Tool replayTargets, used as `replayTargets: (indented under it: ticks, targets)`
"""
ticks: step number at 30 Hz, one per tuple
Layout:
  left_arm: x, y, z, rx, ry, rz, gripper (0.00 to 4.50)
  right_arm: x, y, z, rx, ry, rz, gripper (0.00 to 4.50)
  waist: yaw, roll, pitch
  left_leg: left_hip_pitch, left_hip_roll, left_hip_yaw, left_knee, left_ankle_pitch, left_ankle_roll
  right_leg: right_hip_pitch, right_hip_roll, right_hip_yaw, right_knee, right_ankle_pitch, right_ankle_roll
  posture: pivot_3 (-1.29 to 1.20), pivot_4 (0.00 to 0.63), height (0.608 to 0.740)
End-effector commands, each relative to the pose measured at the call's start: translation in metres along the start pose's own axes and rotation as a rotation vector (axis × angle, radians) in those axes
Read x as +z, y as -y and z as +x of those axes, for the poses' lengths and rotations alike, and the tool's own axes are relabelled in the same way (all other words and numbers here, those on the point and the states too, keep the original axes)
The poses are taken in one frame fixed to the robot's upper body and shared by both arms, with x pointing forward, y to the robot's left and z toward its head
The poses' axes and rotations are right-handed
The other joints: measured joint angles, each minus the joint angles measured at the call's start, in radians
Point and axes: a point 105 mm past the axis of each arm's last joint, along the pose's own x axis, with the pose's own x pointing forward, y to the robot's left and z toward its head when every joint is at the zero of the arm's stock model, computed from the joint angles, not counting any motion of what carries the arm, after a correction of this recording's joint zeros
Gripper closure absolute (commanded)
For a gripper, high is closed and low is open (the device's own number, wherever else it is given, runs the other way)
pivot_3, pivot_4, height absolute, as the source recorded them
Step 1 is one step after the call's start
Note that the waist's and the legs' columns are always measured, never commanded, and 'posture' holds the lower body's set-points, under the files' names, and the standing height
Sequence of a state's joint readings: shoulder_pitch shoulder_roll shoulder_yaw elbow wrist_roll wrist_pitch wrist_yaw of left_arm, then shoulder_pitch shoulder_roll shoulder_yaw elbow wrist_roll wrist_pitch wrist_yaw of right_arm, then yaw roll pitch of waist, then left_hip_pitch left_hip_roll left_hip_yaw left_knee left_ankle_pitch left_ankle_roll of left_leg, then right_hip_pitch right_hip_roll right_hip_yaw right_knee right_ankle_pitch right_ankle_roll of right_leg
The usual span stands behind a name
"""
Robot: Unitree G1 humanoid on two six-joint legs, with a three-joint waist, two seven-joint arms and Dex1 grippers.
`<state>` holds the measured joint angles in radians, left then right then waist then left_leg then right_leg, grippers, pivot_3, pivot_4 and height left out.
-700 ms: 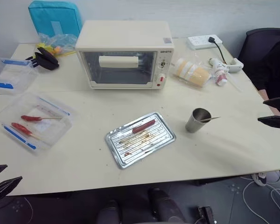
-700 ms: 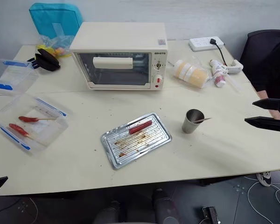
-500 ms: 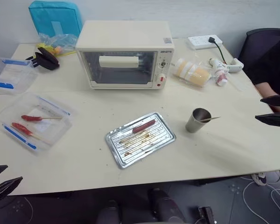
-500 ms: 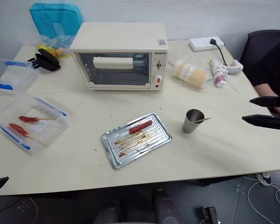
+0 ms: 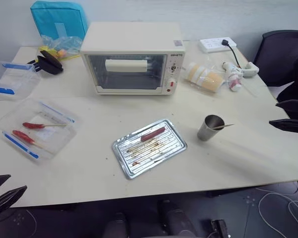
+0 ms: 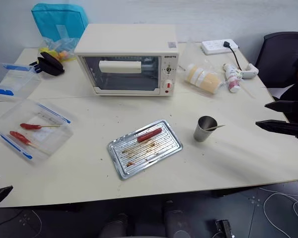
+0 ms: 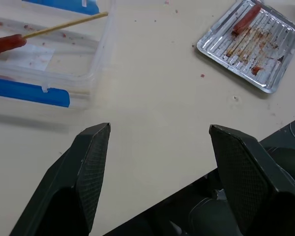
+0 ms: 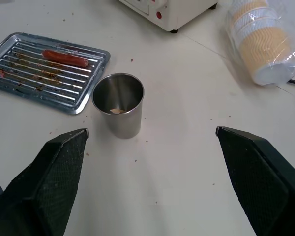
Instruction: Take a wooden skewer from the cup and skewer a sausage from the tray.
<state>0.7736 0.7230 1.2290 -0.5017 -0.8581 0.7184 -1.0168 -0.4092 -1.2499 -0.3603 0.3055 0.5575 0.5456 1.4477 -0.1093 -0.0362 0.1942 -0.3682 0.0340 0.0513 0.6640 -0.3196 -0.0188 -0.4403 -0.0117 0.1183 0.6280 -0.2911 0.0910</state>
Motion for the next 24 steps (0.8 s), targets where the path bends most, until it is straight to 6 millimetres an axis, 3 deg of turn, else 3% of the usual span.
replayTargets:
  ticks: [1, 14, 20, 24]
  targets:
    - [0.006, -0.001, -0.001, 0.002, 0.013, 0.028, 1.1, 0.009, -0.001, -0.002, -0.013, 0.024, -0.042, 0.16, 0.0, 0.0, 0.0, 0.0, 0.0, 0.0, 0.0, 0.0, 0.0, 0.0, 0.0, 0.0, 0.0, 0.0, 0.0, 0.0, 0.15, 0.74]
    - [0.025, -0.005, 0.016, -0.034, 0.102, 0.049, 1.1, 0.007, 0.002, 0.0, -0.061, 0.07, -0.026, 0.16, 0.001, 0.0, 0.0, 0.0, 0.0, 0.0, 0.0, 0.0, 0.0, 0.0, 0.0, 0.0, 0.001, 0.005, 0.009, 0.0, 0.15, 0.74]
    - [0.041, 0.009, 0.037, -0.175, 0.122, 0.08, 1.07, 0.003, -0.001, 0.004, -0.098, 0.125, 0.051, 0.08, 0.004, 0.002, 0.0, 0.0, 0.0, 0.0, 0.001, 0.0, 0.0, 0.0, 0.0, 0.0, 0.002, 0.007, 0.013, 0.0, 0.15, 0.74]
    - [0.054, 0.023, 0.059, -0.299, 0.137, 0.12, 1.07, -0.012, -0.009, 0.011, -0.151, 0.147, 0.073, 0.08, 0.013, 0.002, -0.001, 0.0, 0.0, -0.001, 0.001, 0.0, 0.0, 0.0, 0.001, -0.001, 0.004, 0.009, 0.016, 0.0, 0.15, 0.74]
